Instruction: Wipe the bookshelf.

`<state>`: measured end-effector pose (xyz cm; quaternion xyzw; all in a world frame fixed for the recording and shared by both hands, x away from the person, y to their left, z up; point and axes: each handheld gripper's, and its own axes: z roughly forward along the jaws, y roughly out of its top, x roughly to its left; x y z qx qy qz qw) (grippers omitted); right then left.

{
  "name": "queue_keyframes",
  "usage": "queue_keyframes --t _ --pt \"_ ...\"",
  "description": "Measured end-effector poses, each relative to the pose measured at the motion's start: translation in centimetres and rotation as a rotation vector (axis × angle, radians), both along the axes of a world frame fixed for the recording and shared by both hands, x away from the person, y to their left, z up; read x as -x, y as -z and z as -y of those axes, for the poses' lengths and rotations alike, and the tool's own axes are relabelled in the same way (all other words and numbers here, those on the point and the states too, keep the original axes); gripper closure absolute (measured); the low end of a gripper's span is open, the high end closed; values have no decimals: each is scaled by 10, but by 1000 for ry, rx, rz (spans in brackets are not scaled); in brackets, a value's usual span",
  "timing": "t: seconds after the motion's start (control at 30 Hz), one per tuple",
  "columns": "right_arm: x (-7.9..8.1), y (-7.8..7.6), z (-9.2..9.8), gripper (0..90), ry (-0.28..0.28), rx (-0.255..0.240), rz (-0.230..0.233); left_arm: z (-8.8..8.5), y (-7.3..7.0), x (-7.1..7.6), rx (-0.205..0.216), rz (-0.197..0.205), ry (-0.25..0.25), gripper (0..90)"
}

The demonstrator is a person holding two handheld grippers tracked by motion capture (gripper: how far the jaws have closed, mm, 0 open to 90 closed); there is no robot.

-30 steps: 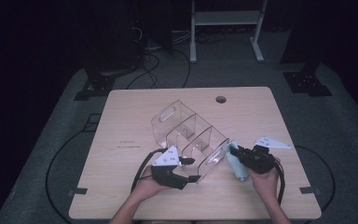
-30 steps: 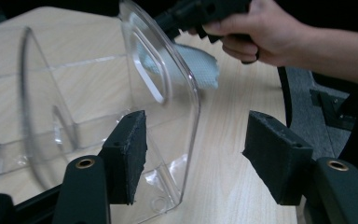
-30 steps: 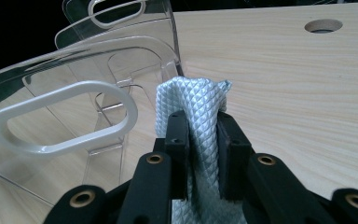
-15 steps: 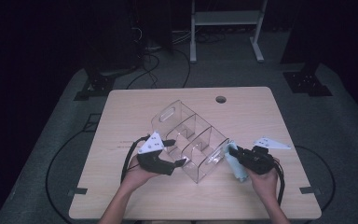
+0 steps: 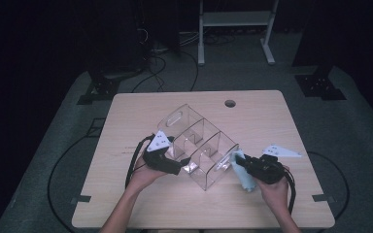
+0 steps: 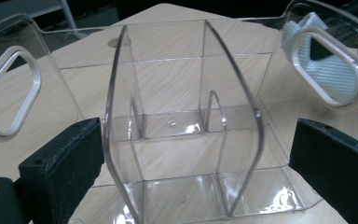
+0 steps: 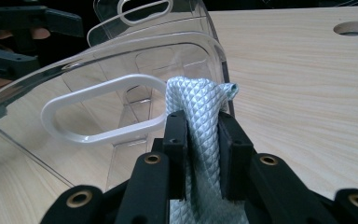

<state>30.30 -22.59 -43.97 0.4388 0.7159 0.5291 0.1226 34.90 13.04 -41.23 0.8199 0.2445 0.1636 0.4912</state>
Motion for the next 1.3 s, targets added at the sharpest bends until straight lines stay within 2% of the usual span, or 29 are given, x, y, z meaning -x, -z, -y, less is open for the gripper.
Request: queue_keyframes --t 0.07,0.23,0.33,0.47,0.53,0.7,0.8,0.97,1.03,1.2,1.3 --pt "1 0 0 752 -3 -4 1 1 2 -2 -8 2 -4 17" --pt "2 -2 -2 751 -24 -21 7 5 10 -10 -14 -45 3 17" --pt "3 -5 -5 752 -44 -31 10 9 18 -15 -27 -53 -5 17" --pt "5 -12 -10 751 -59 -13 41 9 24 -22 -8 -82 -5 18" --pt "4 -11 -10 752 -60 -15 40 11 26 -24 3 -86 -6 21" --pt "-3 0 -11 753 -50 -19 21 10 28 -20 -1 -64 -23 62" --pt "-4 0 -11 758 -53 -28 10 9 27 -17 -9 -64 -34 69" --pt "1 -13 -13 763 -73 2 54 4 26 -6 -11 -60 -56 75" --pt "1 -14 -12 768 -75 -4 61 1 26 -1 -11 -60 -71 78" --pt "-9 -2 -15 773 -62 1 31 -5 26 7 -6 -56 -107 78" --pt "-15 14 -20 773 -60 36 -22 -10 27 9 -1 -56 -118 78"
